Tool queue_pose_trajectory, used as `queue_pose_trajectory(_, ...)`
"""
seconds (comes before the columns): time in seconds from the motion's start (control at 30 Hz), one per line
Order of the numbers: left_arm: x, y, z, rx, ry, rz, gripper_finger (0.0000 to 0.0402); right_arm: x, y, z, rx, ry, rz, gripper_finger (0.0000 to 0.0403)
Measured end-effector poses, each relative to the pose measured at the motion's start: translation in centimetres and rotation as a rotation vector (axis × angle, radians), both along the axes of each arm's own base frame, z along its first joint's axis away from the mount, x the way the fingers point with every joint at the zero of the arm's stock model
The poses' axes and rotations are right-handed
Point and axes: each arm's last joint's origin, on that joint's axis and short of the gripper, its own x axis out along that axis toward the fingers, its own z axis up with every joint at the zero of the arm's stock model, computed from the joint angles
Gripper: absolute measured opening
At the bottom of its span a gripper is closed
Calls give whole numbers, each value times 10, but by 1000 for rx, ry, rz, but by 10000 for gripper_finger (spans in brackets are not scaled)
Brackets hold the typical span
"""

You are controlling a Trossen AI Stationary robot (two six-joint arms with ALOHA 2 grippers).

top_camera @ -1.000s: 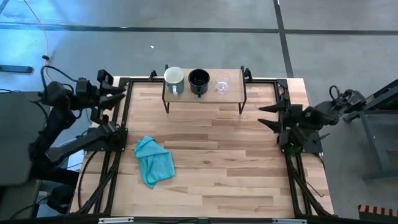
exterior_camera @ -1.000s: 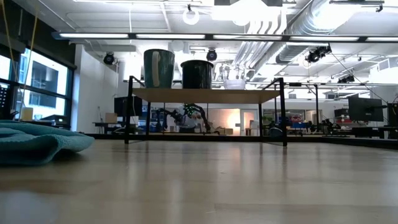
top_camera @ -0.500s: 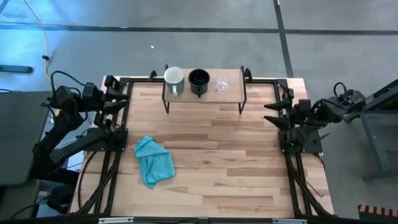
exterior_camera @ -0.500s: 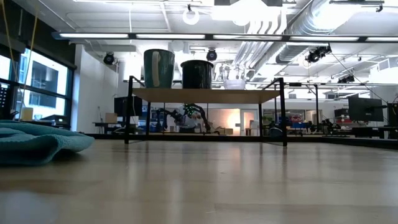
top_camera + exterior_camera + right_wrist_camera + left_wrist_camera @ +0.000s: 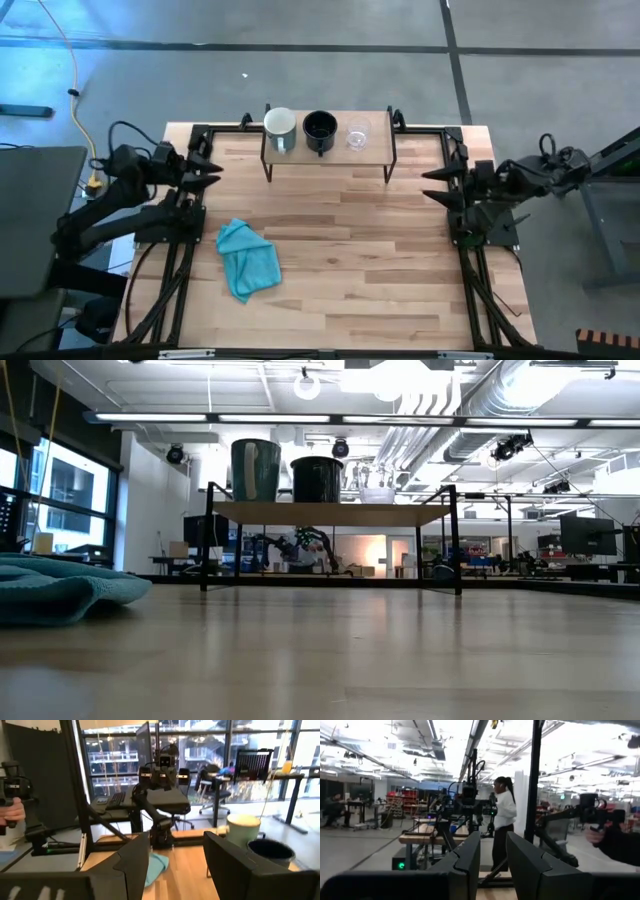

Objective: Stack small to large cups/mugs on shelf
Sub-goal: Return to Home Position

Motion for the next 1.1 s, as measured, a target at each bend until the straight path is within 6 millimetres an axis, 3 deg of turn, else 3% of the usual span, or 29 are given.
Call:
queue_pose_trajectory(0.33,24,-6,-40,-90,10,-38,83,5,-7,-5,21,51,88,179)
queue_pose_trajectory(0.43,28,-10,-44,-99,18,-41,83,7,-8,-10,16,68,103,179)
queue_pose_trajectory(0.8,31,-14,-53,-121,90,-23,83,15,-8,-64,82,31,137,179)
queue_pose_trajectory(1.1,34,-14,-65,-145,139,-30,83,0,-12,-67,28,-27,136,179)
